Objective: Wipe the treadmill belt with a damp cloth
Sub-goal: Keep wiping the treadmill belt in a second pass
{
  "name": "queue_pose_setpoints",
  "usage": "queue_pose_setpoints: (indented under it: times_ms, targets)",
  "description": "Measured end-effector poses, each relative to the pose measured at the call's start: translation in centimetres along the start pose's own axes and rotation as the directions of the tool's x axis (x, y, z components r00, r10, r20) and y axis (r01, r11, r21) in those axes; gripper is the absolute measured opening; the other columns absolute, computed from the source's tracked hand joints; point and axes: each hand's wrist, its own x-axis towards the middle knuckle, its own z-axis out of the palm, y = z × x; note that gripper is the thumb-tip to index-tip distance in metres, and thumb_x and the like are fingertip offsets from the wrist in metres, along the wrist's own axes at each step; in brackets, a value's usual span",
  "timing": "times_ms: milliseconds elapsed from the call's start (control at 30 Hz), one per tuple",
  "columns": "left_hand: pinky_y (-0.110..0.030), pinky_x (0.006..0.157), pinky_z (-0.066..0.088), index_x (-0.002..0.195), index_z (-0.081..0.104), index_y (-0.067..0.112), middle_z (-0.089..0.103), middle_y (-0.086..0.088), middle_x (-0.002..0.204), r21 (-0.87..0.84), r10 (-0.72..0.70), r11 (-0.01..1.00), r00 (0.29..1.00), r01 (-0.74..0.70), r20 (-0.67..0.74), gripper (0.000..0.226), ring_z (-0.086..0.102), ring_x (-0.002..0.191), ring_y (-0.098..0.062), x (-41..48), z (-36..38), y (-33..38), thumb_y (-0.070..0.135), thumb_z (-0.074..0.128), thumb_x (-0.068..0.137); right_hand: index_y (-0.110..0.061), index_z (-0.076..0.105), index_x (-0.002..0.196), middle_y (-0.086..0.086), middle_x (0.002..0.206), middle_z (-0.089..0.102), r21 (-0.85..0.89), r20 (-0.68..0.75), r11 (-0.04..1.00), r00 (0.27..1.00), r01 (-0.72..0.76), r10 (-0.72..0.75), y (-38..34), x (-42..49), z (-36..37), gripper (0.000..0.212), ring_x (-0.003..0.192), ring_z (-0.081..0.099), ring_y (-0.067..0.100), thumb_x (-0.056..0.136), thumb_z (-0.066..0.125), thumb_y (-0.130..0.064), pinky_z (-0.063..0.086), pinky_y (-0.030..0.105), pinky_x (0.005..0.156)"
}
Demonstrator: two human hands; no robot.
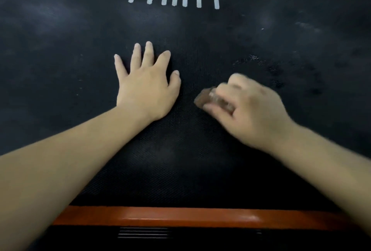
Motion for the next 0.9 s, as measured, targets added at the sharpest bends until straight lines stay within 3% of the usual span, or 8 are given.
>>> queue_pose_setpoints:
  times_ms: [133, 300, 433, 500, 600, 733, 767, 900]
  targets:
    - [-0.063, 0.122, -0.004, 0.153, 0.031, 0.028, 0.012, -0.01, 0.17, -0.001, -0.007, 1.0, 1.0, 0.007, 0.004, 0.056, 0.0, 0.157, -0.03, 0.1, -0.2, 0.1, 0.052, 0.028, 0.103, -0.023, 0.049, 0.084, 0.003, 0.085, 0.044, -0.084, -0.132, 0.938, 0.936, -0.338, 0.325, 5.1, 4.4, -0.6, 0.03, 0.077, 0.055, 0.031, 0.093, 0.054, -0.05, 0.035, 0.033, 0.06]
    - [-0.061, 0.123, -0.003, 0.152, 0.032, 0.03, 0.012, -0.009, 0.17, 0.013, -0.021, 1.0, 1.0, 0.021, 0.001, 0.056, 0.0, 0.157, -0.03, 0.1, -0.1, 0.3, 0.053, 0.03, 0.102, -0.019, 0.058, 0.089, -0.002, 0.082, 0.042, 0.003, 0.008, 1.0, 1.0, 0.019, -0.019, 1.6, 3.7, 1.0, 0.031, 0.068, 0.041, 0.016, 0.091, 0.06, -0.049, 0.03, 0.027, 0.055]
    - [-0.058, 0.124, -0.003, 0.152, 0.034, 0.031, 0.014, -0.007, 0.17, -0.005, -0.029, 1.0, 1.0, 0.029, -0.007, 0.056, 0.001, 0.157, -0.028, 0.2, -0.2, 0.2, 0.054, 0.032, 0.101, -0.018, 0.058, 0.101, 0.006, 0.094, 0.049, -0.058, -0.113, 0.935, 0.932, -0.351, 0.343, 6.9, 9.0, 0.4, 0.031, 0.086, 0.056, 0.033, 0.094, 0.056, -0.049, 0.036, 0.035, 0.065]
    - [-0.056, 0.125, -0.003, 0.151, 0.034, 0.033, 0.015, -0.006, 0.17, -0.009, -0.035, 0.999, 0.999, 0.035, -0.009, 0.055, 0.002, 0.157, -0.026, 0.2, -0.1, 0.1, 0.054, 0.033, 0.101, -0.019, 0.057, 0.099, 0.006, 0.094, 0.048, -0.102, -0.116, 0.974, 0.975, -0.201, 0.189, 4.9, 8.4, 1.5, 0.029, 0.082, 0.053, 0.029, 0.094, 0.056, -0.048, 0.034, 0.034, 0.062]
    - [-0.053, 0.126, -0.001, 0.152, 0.034, 0.035, 0.015, -0.003, 0.17, 0.0, -0.032, 1.0, 0.999, 0.032, -0.015, 0.059, 0.004, 0.157, -0.023, 0.1, -0.2, 0.2, 0.058, 0.03, 0.098, -0.02, 0.056, 0.092, 0.0, 0.085, 0.043, 0.025, 0.016, 0.999, 0.999, 0.036, -0.036, 3.3, 7.6, 1.6, 0.028, 0.072, 0.042, 0.019, 0.093, 0.058, -0.049, 0.032, 0.03, 0.058]
    - [-0.051, 0.126, -0.004, 0.156, 0.028, 0.039, 0.01, 0.001, 0.171, -0.001, -0.026, 1.0, 1.0, 0.026, 0.012, 0.067, 0.0, 0.157, -0.018, 0.0, -0.4, 0.3, 0.062, 0.021, 0.094, -0.02, 0.059, 0.105, 0.008, 0.098, 0.052, -0.01, -0.084, 0.928, 0.925, -0.373, 0.371, 9.4, 13.3, 1.1, 0.029, 0.09, 0.058, 0.032, 0.095, 0.055, -0.047, 0.039, 0.037, 0.067]
    - [-0.052, 0.126, -0.005, 0.157, 0.026, 0.04, 0.009, 0.003, 0.171, 0.005, -0.015, 1.0, 1.0, 0.015, 0.023, 0.068, -0.002, 0.157, -0.018, 0.1, -0.5, 0.4, 0.062, 0.019, 0.093, -0.02, 0.059, 0.107, 0.009, 0.102, 0.054, -0.038, -0.098, 0.931, 0.929, -0.362, 0.357, 9.0, 13.5, 1.5, 0.029, 0.093, 0.059, 0.033, 0.095, 0.055, -0.046, 0.039, 0.037, 0.067]
    - [-0.054, 0.125, -0.006, 0.159, 0.021, 0.039, 0.007, 0.001, 0.171, 0.038, 0.021, 0.999, 0.997, -0.023, 0.069, 0.071, -0.005, 0.157, -0.02, 0.2, -0.6, 0.6, 0.063, 0.013, 0.093, -0.024, 0.054, 0.093, 0.0, 0.091, 0.046, 0.019, 0.055, 1.0, 0.998, 0.003, -0.004, 4.8, 11.2, 2.1, 0.026, 0.078, 0.046, 0.021, 0.093, 0.055, -0.049, 0.036, 0.032, 0.063]
